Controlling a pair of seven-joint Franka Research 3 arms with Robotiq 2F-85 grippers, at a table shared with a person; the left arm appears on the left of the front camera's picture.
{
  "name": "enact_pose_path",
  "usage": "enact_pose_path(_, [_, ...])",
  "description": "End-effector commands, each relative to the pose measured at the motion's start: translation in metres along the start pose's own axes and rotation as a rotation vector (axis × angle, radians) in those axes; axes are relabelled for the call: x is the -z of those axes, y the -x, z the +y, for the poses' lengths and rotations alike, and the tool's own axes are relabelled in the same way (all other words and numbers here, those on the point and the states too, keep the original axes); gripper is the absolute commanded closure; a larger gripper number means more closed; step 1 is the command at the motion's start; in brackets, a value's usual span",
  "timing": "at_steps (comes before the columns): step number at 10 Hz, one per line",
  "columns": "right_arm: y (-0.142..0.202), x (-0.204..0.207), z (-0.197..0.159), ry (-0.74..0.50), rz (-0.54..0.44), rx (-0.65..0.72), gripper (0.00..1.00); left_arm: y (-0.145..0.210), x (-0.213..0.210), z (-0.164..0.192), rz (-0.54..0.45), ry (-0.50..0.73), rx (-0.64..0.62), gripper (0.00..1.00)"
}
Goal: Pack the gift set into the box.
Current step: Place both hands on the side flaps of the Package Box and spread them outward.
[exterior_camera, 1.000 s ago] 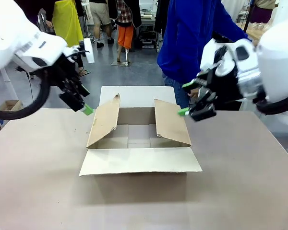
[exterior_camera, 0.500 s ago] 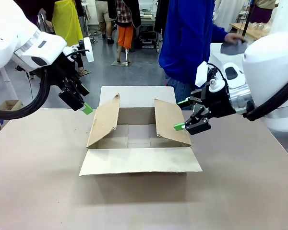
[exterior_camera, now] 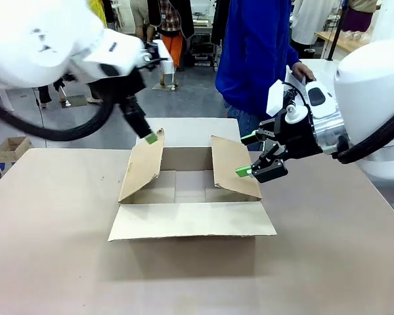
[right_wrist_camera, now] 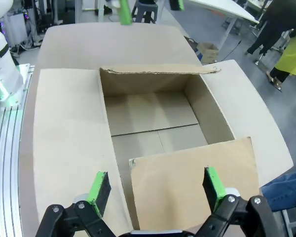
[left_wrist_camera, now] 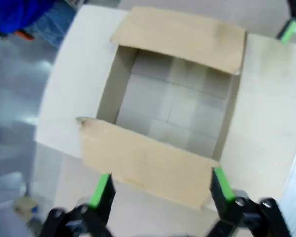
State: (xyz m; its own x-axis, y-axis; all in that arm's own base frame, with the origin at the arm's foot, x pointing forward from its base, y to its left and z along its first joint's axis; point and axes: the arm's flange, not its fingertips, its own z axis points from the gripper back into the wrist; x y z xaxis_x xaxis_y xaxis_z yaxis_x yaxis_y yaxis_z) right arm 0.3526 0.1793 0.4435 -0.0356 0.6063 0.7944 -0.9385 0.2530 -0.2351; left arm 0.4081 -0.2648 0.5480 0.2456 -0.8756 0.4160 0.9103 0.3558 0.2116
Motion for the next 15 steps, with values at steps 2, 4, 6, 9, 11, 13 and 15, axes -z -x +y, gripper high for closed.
enact_pose_path(2, [-0.001, -0.003, -0.002, 0.012, 0.007, -0.017, 0.0, -0.048, 0.021, 0.023, 0.239, -0.004, -0.013, 0.0])
enact_pose_path(4, [-0.001, -0.003, -0.002, 0.012, 0.007, -0.017, 0.0, -0.058, 0.043, 0.037, 0.315, -0.028, -0.063, 0.0])
enact_pose_path(6, [-0.001, -0.003, -0.002, 0.012, 0.007, -0.017, 0.0, -0.066, 0.073, 0.04, 0.34, -0.009, -0.135, 0.0])
enact_pose_path(9, [-0.001, -0.003, -0.002, 0.012, 0.007, -0.017, 0.0, -0.041, 0.092, 0.038, 0.594, -0.157, -0.555, 0.0])
enact_pose_path(11, [-0.001, -0.003, -0.002, 0.012, 0.007, -0.017, 0.0, -0.041, 0.098, 0.042, 0.455, -0.097, -0.377, 0.0])
enact_pose_path(13, [-0.001, -0.003, -0.002, 0.012, 0.007, -0.017, 0.0, -0.041, 0.098, 0.042, 0.455, -0.097, -0.377, 0.0])
enact_pose_path(15, [-0.001, -0.003, -0.002, 0.012, 0.007, -0.017, 0.0, -0.04, 0.092, 0.035, 0.426, -0.132, -0.682, 0.0])
